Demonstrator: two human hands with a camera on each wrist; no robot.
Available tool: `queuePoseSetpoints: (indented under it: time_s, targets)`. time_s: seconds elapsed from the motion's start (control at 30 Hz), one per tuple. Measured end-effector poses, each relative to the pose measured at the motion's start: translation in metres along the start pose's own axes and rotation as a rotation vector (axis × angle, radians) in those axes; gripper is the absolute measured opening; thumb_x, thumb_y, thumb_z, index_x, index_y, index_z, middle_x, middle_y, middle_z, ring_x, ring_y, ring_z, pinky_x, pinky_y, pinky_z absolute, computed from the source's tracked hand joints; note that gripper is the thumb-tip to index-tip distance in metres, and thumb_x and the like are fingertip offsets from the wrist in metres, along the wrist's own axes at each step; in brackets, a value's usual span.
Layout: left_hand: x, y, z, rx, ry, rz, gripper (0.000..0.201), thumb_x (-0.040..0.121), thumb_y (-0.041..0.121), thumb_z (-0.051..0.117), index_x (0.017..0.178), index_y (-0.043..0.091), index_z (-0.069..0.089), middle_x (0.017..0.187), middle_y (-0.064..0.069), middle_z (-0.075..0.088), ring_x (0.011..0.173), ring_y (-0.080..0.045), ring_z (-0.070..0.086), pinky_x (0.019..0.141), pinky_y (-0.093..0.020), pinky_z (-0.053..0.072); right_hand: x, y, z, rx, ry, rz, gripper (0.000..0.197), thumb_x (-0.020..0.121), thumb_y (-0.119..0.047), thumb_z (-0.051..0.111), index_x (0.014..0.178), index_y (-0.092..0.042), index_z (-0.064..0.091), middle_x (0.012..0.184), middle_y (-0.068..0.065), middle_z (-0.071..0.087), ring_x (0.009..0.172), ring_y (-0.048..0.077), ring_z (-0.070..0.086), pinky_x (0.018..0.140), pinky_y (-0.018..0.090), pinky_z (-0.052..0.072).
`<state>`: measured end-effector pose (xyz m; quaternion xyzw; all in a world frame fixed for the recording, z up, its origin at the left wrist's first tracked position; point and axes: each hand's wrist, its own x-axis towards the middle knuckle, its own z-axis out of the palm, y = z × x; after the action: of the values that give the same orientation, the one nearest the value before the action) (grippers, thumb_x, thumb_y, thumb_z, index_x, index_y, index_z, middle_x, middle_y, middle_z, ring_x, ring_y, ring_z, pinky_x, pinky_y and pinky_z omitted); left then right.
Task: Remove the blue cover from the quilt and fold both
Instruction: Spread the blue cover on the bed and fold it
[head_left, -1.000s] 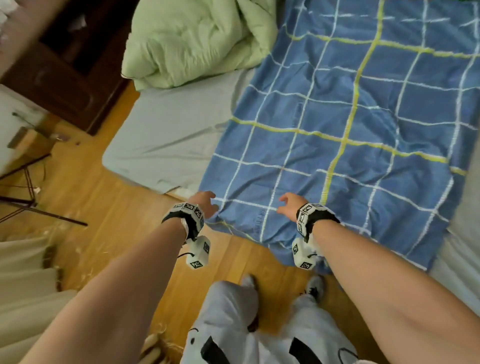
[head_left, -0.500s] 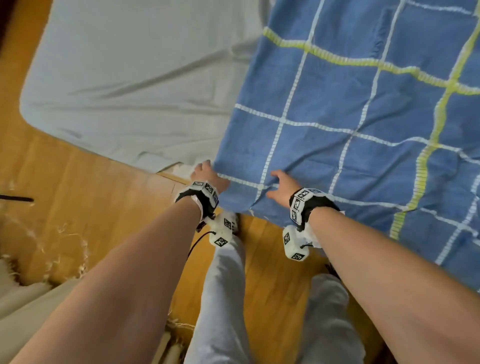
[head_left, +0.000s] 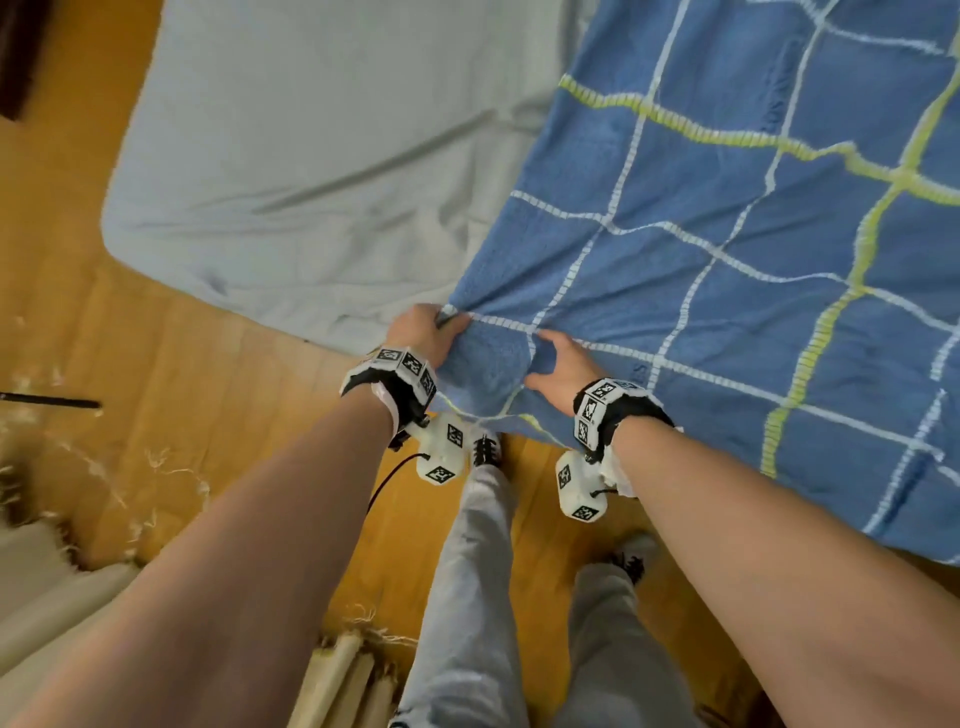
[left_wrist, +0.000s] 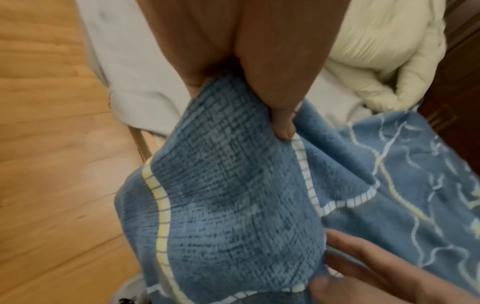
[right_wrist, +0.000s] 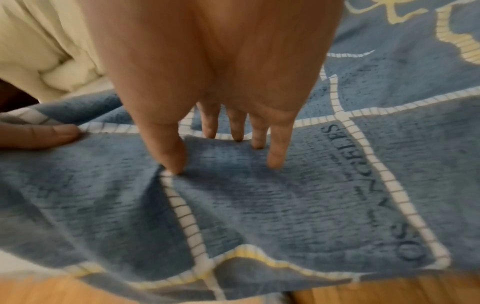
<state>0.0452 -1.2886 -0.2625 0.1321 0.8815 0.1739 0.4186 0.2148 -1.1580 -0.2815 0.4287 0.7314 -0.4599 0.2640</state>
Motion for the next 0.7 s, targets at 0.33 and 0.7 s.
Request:
queuePoseSetpoints:
  time_s: [0.33,0.7]
  targets:
    - [-0.086,0.0,0.034,-0.086,-0.469,0.091,0.052,0.078,0.034,0.075,0.12,0.007,0.06,0.105,-0.008,0.066,0.095,-0.023,0.062,0.079,-0.029,0.052,-0.072,-0.008,-0.01,0.473,-0.087,0.13,0.036,0.098,-0.048,0.051,0.117,-0.019,0.06,0.113,0.007,0.064,0.1,0.029,0.064,0.086,0.047,0.057]
    - [-0.204,0.101,0.119,-0.178,-0.578,0.151,0.042,0.079,0.003,0.064,0.118,0.02,0.062,0.078,-0.008,0.062,0.064,-0.02,0.054,0.059,-0.028,0.042,-0.163,0.111,-0.087,0.524,0.187,0.04,0.01,0.091,-0.008,0.06,0.081,-0.007,0.062,0.076,0.014,0.061,0.077,0.028,0.06,0.058,0.033,0.046]
